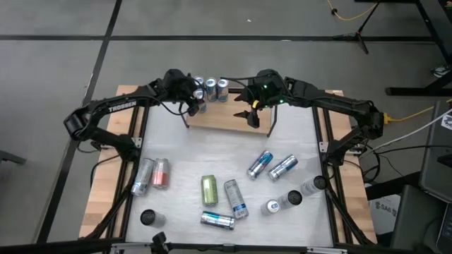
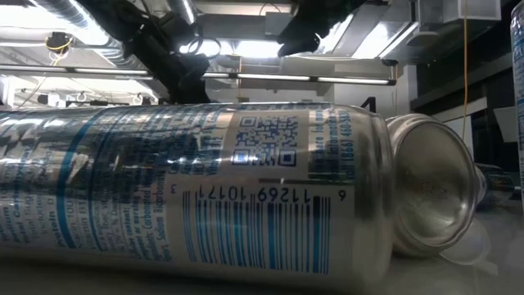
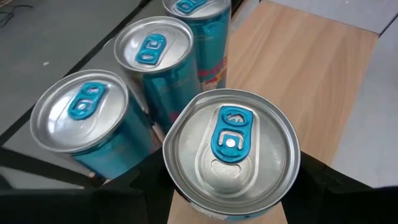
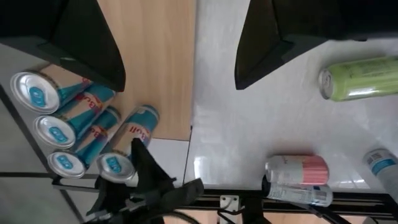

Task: Place canned beverage on shelf
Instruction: Put the blue soda can on the shelf aligned with the other blue soda can

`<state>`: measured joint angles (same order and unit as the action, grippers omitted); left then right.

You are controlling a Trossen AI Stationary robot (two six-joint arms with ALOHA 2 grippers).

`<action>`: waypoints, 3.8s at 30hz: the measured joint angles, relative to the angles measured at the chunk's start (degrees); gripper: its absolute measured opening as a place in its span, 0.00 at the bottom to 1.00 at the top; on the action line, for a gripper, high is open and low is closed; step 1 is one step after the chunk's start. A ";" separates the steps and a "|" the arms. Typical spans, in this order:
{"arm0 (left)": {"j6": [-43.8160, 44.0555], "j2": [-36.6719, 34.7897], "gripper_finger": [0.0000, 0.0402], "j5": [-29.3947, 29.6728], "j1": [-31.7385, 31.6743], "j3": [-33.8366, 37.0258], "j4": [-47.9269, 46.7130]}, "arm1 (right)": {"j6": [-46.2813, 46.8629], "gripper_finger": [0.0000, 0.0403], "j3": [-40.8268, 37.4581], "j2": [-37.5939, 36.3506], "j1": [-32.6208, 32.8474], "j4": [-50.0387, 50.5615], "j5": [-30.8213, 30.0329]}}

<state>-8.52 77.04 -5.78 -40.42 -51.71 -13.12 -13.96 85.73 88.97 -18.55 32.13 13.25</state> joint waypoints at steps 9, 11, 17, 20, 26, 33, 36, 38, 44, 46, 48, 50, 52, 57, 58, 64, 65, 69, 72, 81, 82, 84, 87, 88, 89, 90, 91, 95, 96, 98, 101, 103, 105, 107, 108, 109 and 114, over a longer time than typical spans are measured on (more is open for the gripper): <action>-2.83 0.59 0.52 0.30 -0.02 -0.10 -0.39 | 0.02 0.72 0.00 -0.02 0.03 -1.59 -0.70; -2.83 0.59 0.53 0.33 -0.02 -0.10 -0.62 | 0.02 0.72 0.00 -0.02 0.04 -1.60 -0.70; -3.36 0.59 0.57 0.39 -0.02 -0.08 -1.03 | 0.07 0.72 0.00 -0.07 0.11 -1.61 -0.70; -5.27 0.59 0.58 0.48 -0.02 -0.01 -1.20 | 0.07 0.72 0.00 -0.08 0.11 -1.60 -0.70; -8.77 0.65 0.58 0.50 -0.02 0.05 -1.40 | 0.09 0.72 0.00 -0.09 0.13 -1.62 -0.68; -10.02 0.65 0.59 0.55 -0.02 0.10 -1.45 | 0.11 0.72 0.00 -0.09 0.13 -1.60 -0.68; -10.02 0.65 0.59 0.55 -0.03 0.10 -1.40 | 0.11 0.72 0.00 -0.09 0.13 -1.63 -0.68; -10.02 0.65 0.59 0.57 -0.04 0.10 -1.40 | 0.11 0.72 0.00 -0.09 0.13 -1.63 -0.68; -10.02 0.68 0.61 0.61 -0.04 0.12 -1.31 | 0.11 0.72 0.00 -0.09 0.13 -1.63 -0.68; -10.06 0.68 0.62 0.63 -0.05 0.12 -1.29 | 0.11 0.72 0.00 -0.09 0.13 -1.62 -0.68; -10.05 0.68 0.63 0.64 -0.05 0.12 -1.27 | 0.11 0.72 0.00 -0.09 0.13 -1.62 -0.68; -10.05 0.68 0.64 0.66 -0.07 0.12 -1.27 | 0.11 0.72 0.00 -0.09 0.13 -1.62 -0.68; -10.05 0.68 0.65 0.66 -0.04 0.12 -1.27 | 0.11 0.72 0.00 -0.09 0.13 -1.63 -0.68; -10.05 0.68 0.67 0.68 -0.04 0.12 -1.21 | 0.11 0.72 0.00 -0.09 0.13 -1.63 -0.67; -10.05 0.68 0.68 0.68 -0.07 0.12 -1.21 | 0.11 0.72 0.00 -0.09 0.13 -1.63 -0.65; -10.06 0.68 0.72 1.46 -0.07 0.12 -1.18 | 0.11 0.72 0.00 -0.09 0.13 -1.63 -0.66; -10.05 0.68 0.72 1.98 -0.07 0.12 -1.15 | 0.11 0.72 0.00 -0.09 0.13 -1.61 -0.65; -10.09 0.68 0.75 3.82 -0.07 0.12 -1.05 | 0.11 0.72 0.00 -0.09 0.14 -1.63 -0.65; -10.09 0.68 0.75 4.41 -0.05 0.12 -0.96 | 0.11 0.72 0.00 -0.09 0.13 -1.63 -0.65; -10.05 0.68 0.75 5.42 -0.07 0.12 0.08 | 0.11 0.72 0.00 -0.09 0.13 -1.63 -0.65; -10.05 0.68 0.75 5.40 -0.07 0.12 0.08 | 0.11 0.72 0.00 -0.09 0.14 -1.63 -0.65; -10.05 0.68 0.75 5.40 -0.07 0.12 0.09 | 0.10 0.72 0.00 -0.09 0.15 -1.63 -0.65; -10.05 0.68 0.75 5.40 -0.07 0.12 0.13 | 0.09 0.72 0.00 -0.09 0.15 -1.63 -0.65; -10.05 0.68 0.75 5.40 -0.07 0.12 0.13 | 0.11 0.72 0.00 -0.09 0.15 -1.62 -0.65; -10.05 0.68 0.75 5.40 -0.07 0.12 0.15 | 0.11 0.72 0.00 -0.09 0.13 -1.63 -0.65; -10.05 0.68 0.75 5.40 -0.07 0.12 0.15 | 0.11 0.72 0.00 -0.09 0.15 -1.63 -0.65; -10.05 0.68 0.75 5.40 -0.07 0.12 0.15 | 0.11 0.72 0.00 -0.09 0.14 -1.61 -0.65; -10.05 0.13 0.75 5.86 -0.07 0.16 0.08 | 0.11 0.72 0.00 -0.09 0.13 -1.60 -0.65; -10.03 -0.23 0.75 6.58 -0.03 0.18 0.02 | 0.11 0.72 0.00 -0.09 0.13 -1.63 -0.65; -9.90 -1.08 0.75 8.57 0.21 0.18 0.04 | 0.11 0.72 0.00 -0.09 0.15 -1.63 -0.65; -9.89 -2.79 0.75 11.49 0.32 0.18 0.11 | 0.11 0.72 0.00 -0.09 0.15 -1.62 -0.65; -9.87 -3.78 0.75 12.19 0.51 0.18 0.11 | 0.11 0.72 0.00 -0.09 0.15 -1.62 -0.65; -9.87 -4.92 0.75 12.41 0.82 0.18 0.11 | 0.10 0.72 0.00 -0.09 0.15 -1.63 -0.65; -9.87 -6.16 0.75 12.39 1.22 0.18 0.13 | 0.11 0.72 0.00 -0.09 0.13 -1.61 -0.65; -9.87 -6.71 0.75 12.39 1.48 0.18 0.25 | 0.11 0.72 0.00 -0.09 0.13 -1.62 -0.65; -9.87 -7.15 0.75 12.39 1.79 0.18 0.42 | 0.11 0.72 0.00 -0.09 0.13 -1.62 -0.65; -9.67 -9.57 0.75 12.40 3.32 0.16 0.43 | 0.10 0.72 0.00 -0.09 0.14 -1.61 -0.65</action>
<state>-18.19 67.46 6.61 -37.11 -51.55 -12.69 -13.86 85.73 88.88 -18.40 30.51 12.60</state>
